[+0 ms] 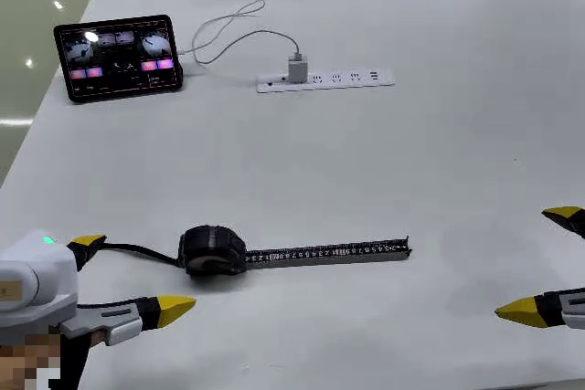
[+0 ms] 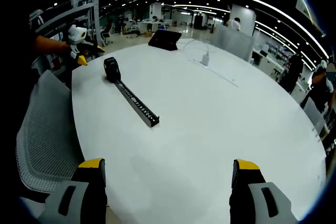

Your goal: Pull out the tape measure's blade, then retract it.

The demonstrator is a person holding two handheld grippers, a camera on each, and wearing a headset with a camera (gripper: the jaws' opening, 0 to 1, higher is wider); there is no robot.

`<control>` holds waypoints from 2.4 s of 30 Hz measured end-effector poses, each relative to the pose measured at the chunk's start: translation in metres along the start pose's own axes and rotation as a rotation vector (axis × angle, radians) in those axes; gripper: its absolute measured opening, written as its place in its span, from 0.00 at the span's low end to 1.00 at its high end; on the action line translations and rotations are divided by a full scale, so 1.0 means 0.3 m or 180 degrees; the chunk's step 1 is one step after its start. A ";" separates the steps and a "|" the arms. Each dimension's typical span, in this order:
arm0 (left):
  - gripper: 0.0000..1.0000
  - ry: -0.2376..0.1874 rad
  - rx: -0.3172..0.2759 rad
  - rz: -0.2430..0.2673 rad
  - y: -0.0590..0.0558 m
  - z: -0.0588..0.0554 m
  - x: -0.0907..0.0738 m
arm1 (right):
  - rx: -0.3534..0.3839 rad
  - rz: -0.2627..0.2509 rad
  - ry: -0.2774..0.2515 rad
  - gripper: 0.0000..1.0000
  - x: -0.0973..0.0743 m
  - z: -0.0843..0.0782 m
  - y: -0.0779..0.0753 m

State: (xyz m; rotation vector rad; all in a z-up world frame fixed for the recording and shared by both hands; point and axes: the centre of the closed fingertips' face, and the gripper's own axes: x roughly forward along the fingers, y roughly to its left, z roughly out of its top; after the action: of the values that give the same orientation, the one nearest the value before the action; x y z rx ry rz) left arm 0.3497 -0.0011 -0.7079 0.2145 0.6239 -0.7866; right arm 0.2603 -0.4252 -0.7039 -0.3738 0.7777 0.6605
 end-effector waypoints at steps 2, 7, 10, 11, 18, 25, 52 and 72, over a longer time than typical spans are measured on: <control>0.99 0.0032 0.0029 0.0044 -0.002 0.001 0.006 | -0.0031 0.0028 0.0032 0.99 0.006 0.011 -0.008; 0.99 0.0022 -0.0006 0.0139 0.004 0.015 0.015 | -0.0147 0.0111 0.0069 0.99 0.020 0.040 -0.015; 0.99 0.0033 -0.0029 0.0165 0.009 0.019 0.026 | -0.0196 0.0175 0.0101 0.99 0.036 0.051 -0.014; 0.99 0.0047 -0.0018 0.0186 0.012 0.020 0.031 | -0.0189 0.0239 0.0115 0.99 0.044 0.056 -0.007; 0.99 0.0025 -0.0112 0.0285 0.004 0.037 0.052 | -0.0399 0.0376 0.0174 0.99 0.089 0.092 0.012; 0.99 -0.0005 -0.0221 0.0349 -0.009 0.051 0.086 | -0.0501 0.0487 0.0241 0.99 0.132 0.109 0.015; 0.99 -0.0115 -0.0629 0.0875 -0.009 0.076 0.190 | -0.0968 0.0841 0.0351 0.99 0.274 0.191 0.048; 0.99 -0.0396 -0.0937 0.1286 0.012 0.056 0.233 | -0.1191 0.0998 0.0488 0.96 0.380 0.203 0.059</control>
State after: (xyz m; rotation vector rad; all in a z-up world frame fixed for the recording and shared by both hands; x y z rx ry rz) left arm 0.3976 -0.0469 -0.7362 0.0179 0.5476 -0.3106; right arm 0.3403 -0.3330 -0.7498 -0.6567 0.8676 1.0875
